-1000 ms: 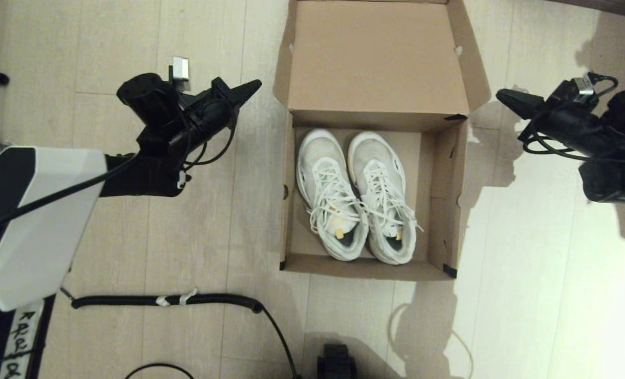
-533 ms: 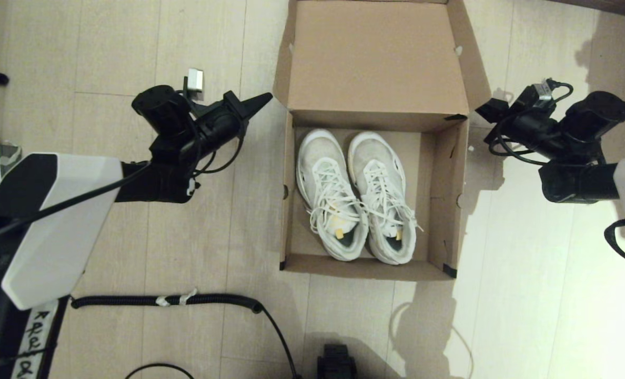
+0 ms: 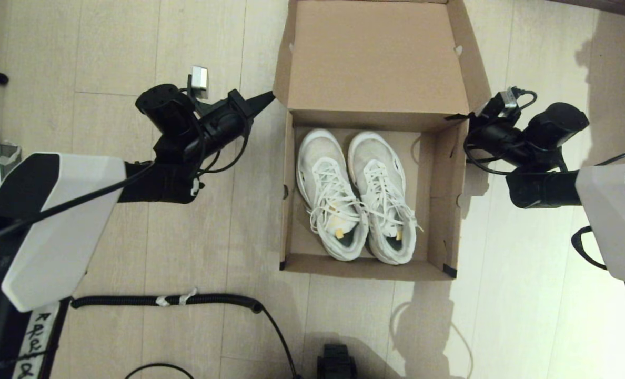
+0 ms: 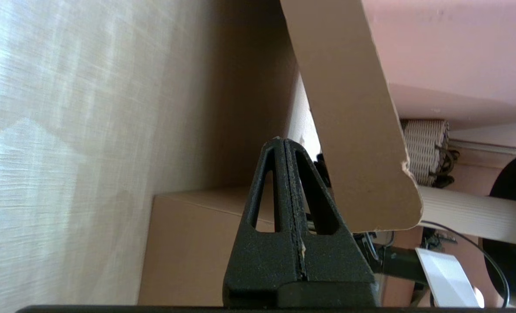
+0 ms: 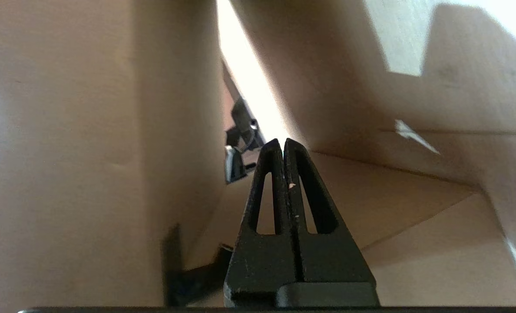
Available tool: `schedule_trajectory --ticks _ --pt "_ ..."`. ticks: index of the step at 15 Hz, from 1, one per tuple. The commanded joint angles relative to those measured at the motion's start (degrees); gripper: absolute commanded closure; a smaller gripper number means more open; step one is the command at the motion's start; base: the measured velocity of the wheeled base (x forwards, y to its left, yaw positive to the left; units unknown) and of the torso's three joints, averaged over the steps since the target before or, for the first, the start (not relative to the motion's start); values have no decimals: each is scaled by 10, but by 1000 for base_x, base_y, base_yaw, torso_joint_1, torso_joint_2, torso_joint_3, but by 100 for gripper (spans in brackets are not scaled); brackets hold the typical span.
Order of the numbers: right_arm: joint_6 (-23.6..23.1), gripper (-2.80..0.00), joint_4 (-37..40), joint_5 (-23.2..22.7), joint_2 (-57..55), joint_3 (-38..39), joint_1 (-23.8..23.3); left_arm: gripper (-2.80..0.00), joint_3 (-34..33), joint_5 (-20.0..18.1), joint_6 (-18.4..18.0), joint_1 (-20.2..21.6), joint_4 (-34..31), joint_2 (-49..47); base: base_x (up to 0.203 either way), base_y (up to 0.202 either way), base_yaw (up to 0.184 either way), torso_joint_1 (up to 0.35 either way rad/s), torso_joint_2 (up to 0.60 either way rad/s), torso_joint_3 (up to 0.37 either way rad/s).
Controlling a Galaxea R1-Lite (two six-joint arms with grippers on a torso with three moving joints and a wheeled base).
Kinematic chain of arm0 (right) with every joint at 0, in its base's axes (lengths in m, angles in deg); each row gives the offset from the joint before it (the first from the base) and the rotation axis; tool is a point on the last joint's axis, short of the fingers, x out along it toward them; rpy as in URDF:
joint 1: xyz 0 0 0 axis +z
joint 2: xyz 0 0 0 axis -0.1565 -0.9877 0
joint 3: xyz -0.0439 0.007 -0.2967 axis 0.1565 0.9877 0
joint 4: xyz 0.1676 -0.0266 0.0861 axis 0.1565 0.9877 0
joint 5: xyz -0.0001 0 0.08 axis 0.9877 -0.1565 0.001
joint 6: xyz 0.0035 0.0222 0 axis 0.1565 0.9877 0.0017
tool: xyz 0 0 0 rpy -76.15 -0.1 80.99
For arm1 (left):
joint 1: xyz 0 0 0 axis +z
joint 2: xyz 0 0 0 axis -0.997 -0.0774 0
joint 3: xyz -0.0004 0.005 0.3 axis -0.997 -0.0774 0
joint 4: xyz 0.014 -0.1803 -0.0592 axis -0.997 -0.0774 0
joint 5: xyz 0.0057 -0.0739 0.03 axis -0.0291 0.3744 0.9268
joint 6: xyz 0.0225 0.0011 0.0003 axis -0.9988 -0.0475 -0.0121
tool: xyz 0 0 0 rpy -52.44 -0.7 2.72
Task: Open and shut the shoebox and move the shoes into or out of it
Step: Close the shoe box
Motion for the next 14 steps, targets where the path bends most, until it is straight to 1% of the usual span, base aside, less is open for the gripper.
schedule_trajectory --ticks 1,3,5,6,7,9,12,14 --pt "10 0 -18 -1 -1 0 -1 0 -1 -1 3 -2 3 2 0 0 0 0 0 0" --pt "31 0 -32 0 3 -1 -1 0 -1 0 -1 -3 3 1 0 0 0 0 0 0" --pt "35 0 -39 4 9 0 -3 0 -7 1 -1 -4 10 0 0 0 0 0 0 0" --pt "39 0 -39 14 15 0 -4 0 -7 1 -1 -4 11 0 0 0 0 0 0 0" --pt "55 0 -40 20 20 0 -4 0 -9 1 -1 -3 11 1 0 0 0 0 0 0" --pt "83 0 -67 27 22 0 -4 0 -11 1 -1 -4 11 1 0 0 0 0 0 0" --pt "145 0 -92 52 31 0 -5 0 -11 1 -1 -3 12 0 0 0 0 0 0 0" --pt "152 0 -94 53 34 0 -5 0 -11 1 -1 -4 11 -1 0 0 0 0 0 0"
